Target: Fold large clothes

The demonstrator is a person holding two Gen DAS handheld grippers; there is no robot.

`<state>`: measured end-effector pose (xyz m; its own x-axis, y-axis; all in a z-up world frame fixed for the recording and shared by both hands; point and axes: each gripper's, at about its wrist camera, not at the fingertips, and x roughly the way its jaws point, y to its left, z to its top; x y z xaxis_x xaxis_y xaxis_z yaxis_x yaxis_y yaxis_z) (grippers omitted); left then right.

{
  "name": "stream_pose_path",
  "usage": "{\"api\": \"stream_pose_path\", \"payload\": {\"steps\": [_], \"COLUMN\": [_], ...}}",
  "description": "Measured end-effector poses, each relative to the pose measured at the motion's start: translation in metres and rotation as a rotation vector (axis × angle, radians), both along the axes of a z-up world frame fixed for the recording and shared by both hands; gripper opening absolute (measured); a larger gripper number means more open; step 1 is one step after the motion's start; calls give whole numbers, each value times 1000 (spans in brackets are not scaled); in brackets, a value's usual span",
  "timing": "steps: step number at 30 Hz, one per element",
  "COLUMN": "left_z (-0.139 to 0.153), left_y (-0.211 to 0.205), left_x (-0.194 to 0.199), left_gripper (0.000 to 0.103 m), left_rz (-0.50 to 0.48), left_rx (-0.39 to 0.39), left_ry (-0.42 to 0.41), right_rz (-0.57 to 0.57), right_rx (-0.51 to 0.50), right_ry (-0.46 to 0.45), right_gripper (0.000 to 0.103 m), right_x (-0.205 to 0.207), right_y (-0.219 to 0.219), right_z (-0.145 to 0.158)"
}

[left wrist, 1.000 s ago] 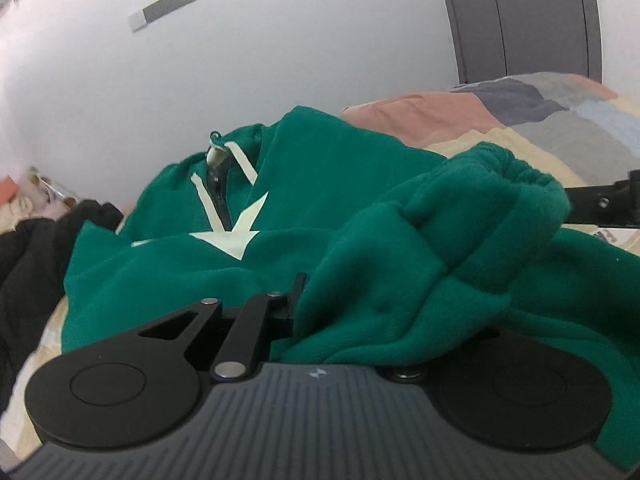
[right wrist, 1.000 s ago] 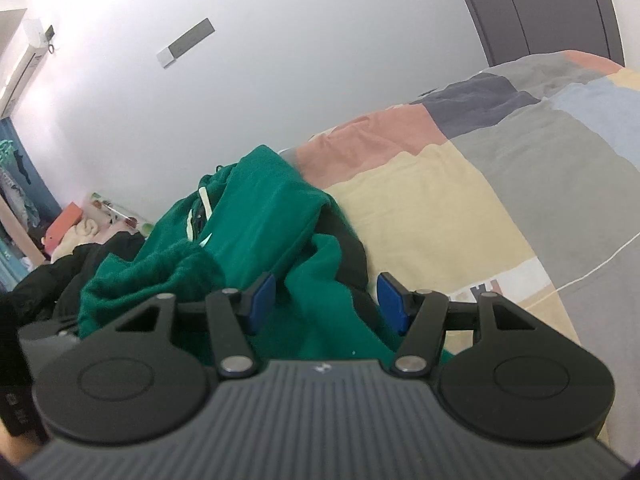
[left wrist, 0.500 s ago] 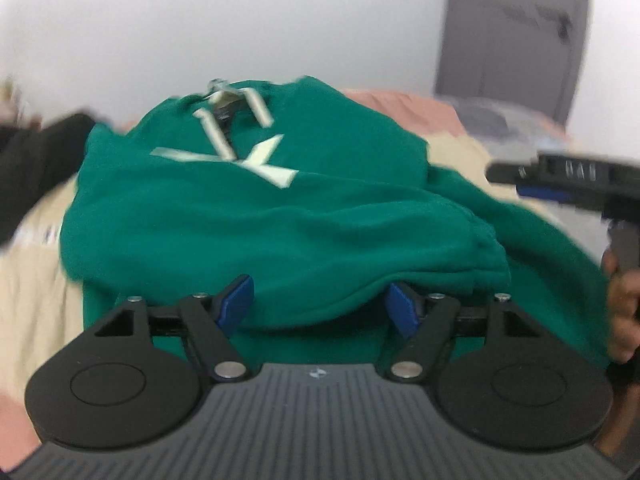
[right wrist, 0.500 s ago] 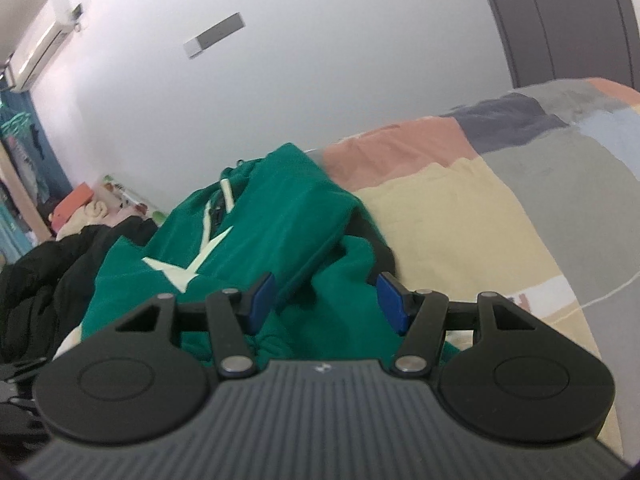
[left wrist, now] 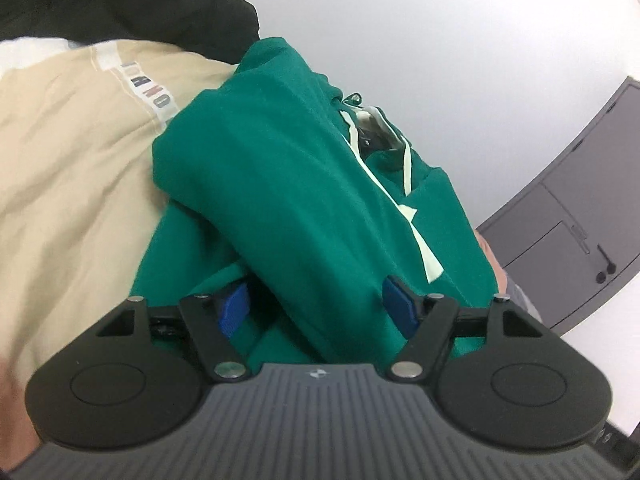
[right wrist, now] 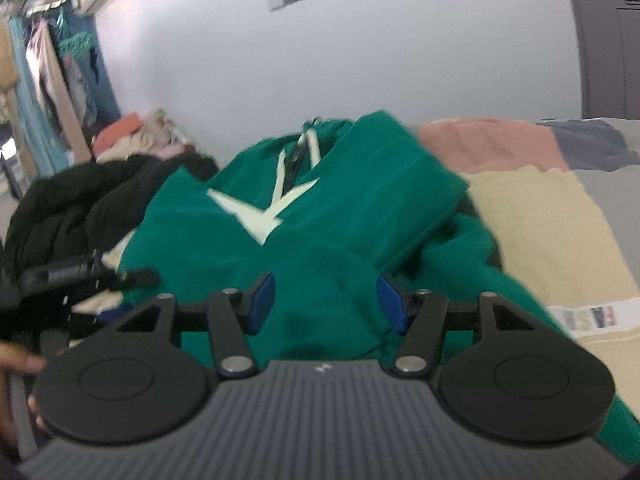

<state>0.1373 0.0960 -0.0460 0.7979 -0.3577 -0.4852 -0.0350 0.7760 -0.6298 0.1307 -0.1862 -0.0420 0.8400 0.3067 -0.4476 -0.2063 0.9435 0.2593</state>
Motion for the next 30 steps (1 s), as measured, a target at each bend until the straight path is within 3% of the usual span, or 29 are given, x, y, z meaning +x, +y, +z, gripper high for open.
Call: {"api": "stream_pose_path", "payload": {"steps": [4, 6, 8, 15, 18, 22, 26, 30], "left_z": [-9, -10, -8, 10, 11, 6, 10, 17], "left_y": [3, 3, 5, 32, 38, 28, 18, 16], "left_x": [21, 28, 29, 23, 25, 32, 29, 20], "left_gripper": [39, 18, 12, 10, 11, 11, 13, 28], "left_rz": [-29, -37, -32, 55, 77, 69, 58, 71], "left_rx": [-27, -43, -46, -62, 10, 102, 181, 232], "left_ry": [11, 0, -12, -67, -54, 1, 1, -12], "right_rz": [9, 10, 13, 70, 99, 123, 130, 135], "right_rx": [-93, -126, -151, -148, -145, -161, -141, -146], "right_ry": [18, 31, 45, 12, 1, 44, 78, 76], "right_gripper": [57, 57, 57, 57, 56, 56, 57, 57], "right_x": [8, 12, 17, 18, 14, 18, 26, 24], "right_y": [18, 23, 27, 39, 45, 52, 51, 49], "right_z": [-13, -19, -24, -19, -16, -29, -41, -41]}}
